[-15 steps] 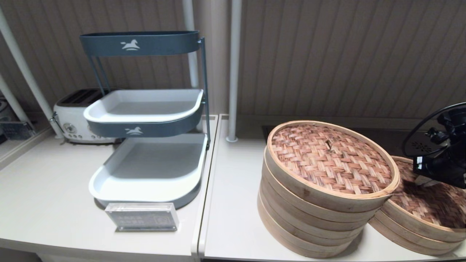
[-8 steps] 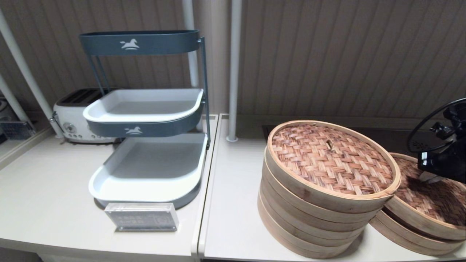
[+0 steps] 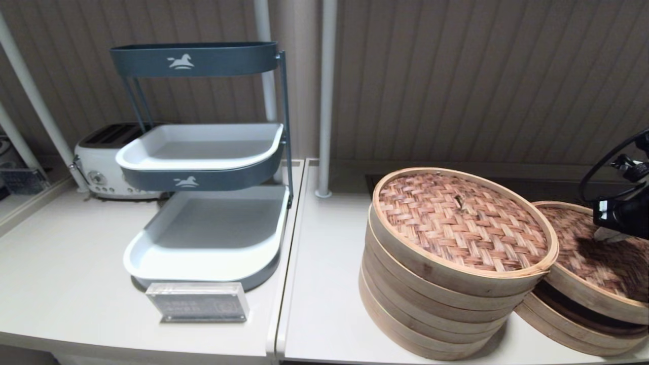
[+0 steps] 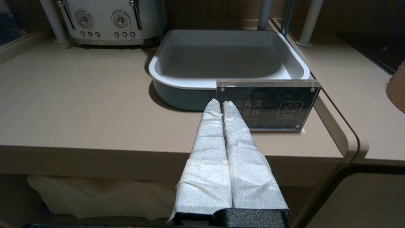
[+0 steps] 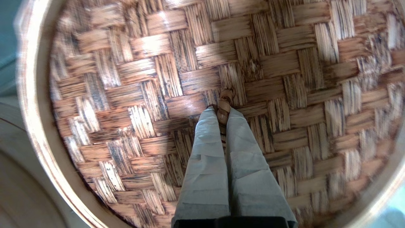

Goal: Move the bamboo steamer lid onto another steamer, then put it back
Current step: Pick up the steamer, then put the steamer

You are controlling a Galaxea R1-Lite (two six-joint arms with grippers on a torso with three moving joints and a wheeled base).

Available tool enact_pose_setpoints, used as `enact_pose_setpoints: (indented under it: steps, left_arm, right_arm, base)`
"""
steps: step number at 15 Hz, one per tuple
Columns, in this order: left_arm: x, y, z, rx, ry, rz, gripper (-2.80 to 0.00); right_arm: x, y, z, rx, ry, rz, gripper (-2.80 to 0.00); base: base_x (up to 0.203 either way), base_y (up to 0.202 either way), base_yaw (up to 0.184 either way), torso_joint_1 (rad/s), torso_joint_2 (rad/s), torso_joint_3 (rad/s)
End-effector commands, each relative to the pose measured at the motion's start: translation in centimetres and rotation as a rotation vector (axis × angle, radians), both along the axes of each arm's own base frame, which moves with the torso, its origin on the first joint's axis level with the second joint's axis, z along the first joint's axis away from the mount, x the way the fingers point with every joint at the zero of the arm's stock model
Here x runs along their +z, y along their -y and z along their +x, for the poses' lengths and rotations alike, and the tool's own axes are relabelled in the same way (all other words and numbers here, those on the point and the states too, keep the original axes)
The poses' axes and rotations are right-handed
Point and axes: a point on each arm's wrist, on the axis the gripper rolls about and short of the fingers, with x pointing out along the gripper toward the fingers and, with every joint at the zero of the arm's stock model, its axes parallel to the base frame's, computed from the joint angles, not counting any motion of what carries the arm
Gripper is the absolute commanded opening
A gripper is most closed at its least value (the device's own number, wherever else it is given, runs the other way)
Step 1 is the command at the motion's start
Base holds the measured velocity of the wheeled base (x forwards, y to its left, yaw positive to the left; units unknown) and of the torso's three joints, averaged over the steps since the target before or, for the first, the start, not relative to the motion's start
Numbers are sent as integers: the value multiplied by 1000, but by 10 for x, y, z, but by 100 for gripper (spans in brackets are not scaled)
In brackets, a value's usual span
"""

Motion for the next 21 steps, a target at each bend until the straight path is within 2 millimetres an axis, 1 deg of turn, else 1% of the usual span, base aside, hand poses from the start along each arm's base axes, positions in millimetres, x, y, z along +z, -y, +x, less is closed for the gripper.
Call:
enact_pose_setpoints:
  steps: [1,5,12,17,21]
  left_arm:
    - [-8,0,2,0,-26,0,-280]
    - [-8,0,2,0,-27,0,-280]
    - [-8,0,2,0,-27,0,-280]
    - [-8,0,2,0,-27,0,-280]
    - [-8,0,2,0,-27,0,-280]
  right_arm:
    - [13,-3,-5,0,34,-16,-280]
    - [34,-6,-9,5,79,-36,-280]
    - [76,-11,-19,22,113,-62,-280]
    - [107,-27,-28,58,165,-84,-280]
    - [116,-40,-33,103,195,-98,-280]
  base:
    - [0,0,0,0,0,0]
    - [0,0,0,0,0,0]
    - [0,0,0,0,0,0]
    - [0,0,0,0,0,0]
    - [0,0,0,0,0,0]
